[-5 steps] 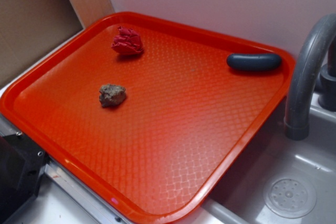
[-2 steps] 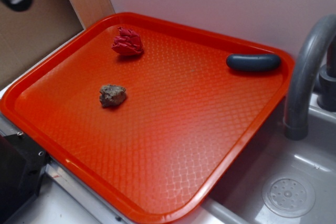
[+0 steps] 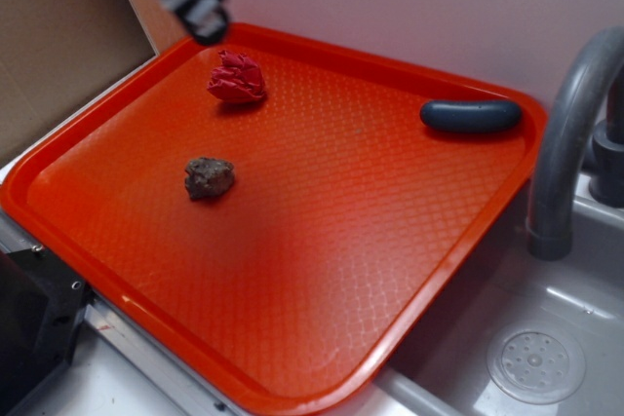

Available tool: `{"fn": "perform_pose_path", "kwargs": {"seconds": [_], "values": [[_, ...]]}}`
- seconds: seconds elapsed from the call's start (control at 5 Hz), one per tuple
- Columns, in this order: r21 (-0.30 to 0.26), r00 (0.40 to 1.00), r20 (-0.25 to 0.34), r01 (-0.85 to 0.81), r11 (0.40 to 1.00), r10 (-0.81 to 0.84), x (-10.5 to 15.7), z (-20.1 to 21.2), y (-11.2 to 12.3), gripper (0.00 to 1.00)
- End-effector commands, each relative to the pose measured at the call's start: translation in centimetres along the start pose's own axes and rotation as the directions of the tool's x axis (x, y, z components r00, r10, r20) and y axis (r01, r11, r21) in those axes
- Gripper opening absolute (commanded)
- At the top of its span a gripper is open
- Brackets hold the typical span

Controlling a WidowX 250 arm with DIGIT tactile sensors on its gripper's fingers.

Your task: Grab the plastic pickle.

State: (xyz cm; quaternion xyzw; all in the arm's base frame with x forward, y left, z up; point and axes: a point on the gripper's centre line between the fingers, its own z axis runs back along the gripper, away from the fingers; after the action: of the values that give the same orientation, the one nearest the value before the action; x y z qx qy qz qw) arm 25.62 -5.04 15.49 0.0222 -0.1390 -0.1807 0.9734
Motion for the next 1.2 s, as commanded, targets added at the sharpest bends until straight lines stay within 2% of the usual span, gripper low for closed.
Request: {"fn": "perform_pose_path", "kwargs": {"seconds": [0.0,0.2,0.4,0.6,0.8,1.0], "values": [[0.029,0.966,0.14,0.217,0.976,-0.219,7.5,-4.8,-2.8,1.0],[-0.002,0.949,0.144,0.285,0.959,-0.281,9.9,-7.8,-4.0,1.0],[-0.025,0.935,0.116,0.341,0.94,-0.336,11.1,-10.7,-5.4,1.0],[-0.048,0.918,0.113,0.388,0.921,-0.381,11.2,-12.3,-6.5,1.0],[-0.116,0.885,0.177,0.453,0.884,-0.43,10.9,-12.8,-7.5,1.0],[-0.158,0.891,0.17,0.446,0.881,-0.421,11.1,-13.9,-7.4,1.0]]}}
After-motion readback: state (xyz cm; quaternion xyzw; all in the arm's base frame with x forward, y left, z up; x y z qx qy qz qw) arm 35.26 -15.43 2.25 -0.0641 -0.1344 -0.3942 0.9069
